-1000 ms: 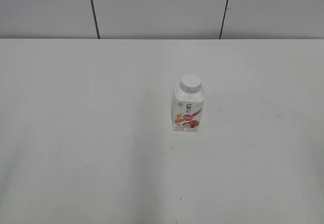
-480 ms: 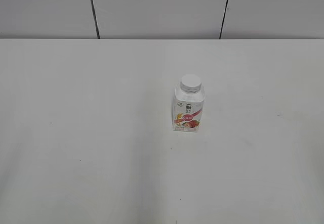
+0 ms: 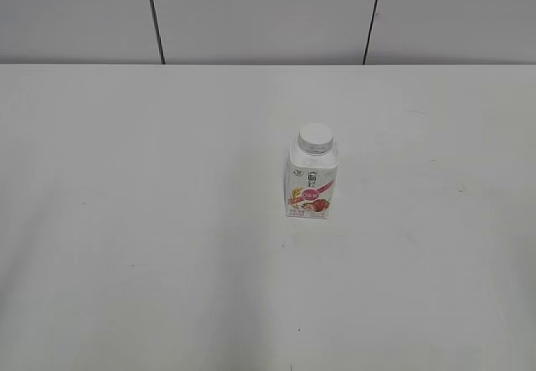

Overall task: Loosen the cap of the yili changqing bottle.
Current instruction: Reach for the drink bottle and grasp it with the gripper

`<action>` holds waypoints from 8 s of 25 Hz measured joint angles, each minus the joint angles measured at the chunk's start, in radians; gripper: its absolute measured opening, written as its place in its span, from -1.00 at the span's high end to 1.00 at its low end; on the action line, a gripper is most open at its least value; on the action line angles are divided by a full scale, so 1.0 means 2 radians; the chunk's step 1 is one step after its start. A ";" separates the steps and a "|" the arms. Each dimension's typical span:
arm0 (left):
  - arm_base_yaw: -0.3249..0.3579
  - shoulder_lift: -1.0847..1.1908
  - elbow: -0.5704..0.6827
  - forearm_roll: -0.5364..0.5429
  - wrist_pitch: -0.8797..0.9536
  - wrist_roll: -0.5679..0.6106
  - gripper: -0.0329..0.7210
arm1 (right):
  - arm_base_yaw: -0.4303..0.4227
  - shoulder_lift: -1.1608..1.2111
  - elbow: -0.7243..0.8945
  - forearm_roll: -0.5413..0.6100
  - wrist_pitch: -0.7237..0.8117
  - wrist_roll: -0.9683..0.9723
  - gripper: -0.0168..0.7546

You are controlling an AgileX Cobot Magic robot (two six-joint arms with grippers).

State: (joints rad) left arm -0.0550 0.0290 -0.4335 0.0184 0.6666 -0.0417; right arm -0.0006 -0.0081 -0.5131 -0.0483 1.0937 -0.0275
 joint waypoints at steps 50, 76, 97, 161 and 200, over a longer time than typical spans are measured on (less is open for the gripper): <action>0.000 0.274 0.079 0.077 -0.392 0.000 -0.40 | 0.000 0.000 0.000 0.000 0.000 0.001 -0.36; 0.000 0.513 0.079 0.031 -0.569 0.000 -0.36 | 0.000 0.000 0.000 0.000 0.000 0.001 -0.36; 0.000 0.628 0.079 0.027 -0.682 0.000 -0.36 | 0.000 0.000 0.000 0.000 0.000 0.001 -0.36; 0.001 0.940 -0.126 0.623 -0.880 -0.226 -0.31 | 0.000 0.000 0.000 0.000 0.000 0.001 -0.36; -0.160 1.117 -0.364 0.639 -0.875 -0.252 -0.49 | 0.000 0.000 0.000 0.000 0.000 0.001 -0.36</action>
State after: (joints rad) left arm -0.3748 2.2621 -1.1619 1.2973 -1.0828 -0.5459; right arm -0.0006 -0.0081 -0.5131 -0.0474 1.0937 -0.0263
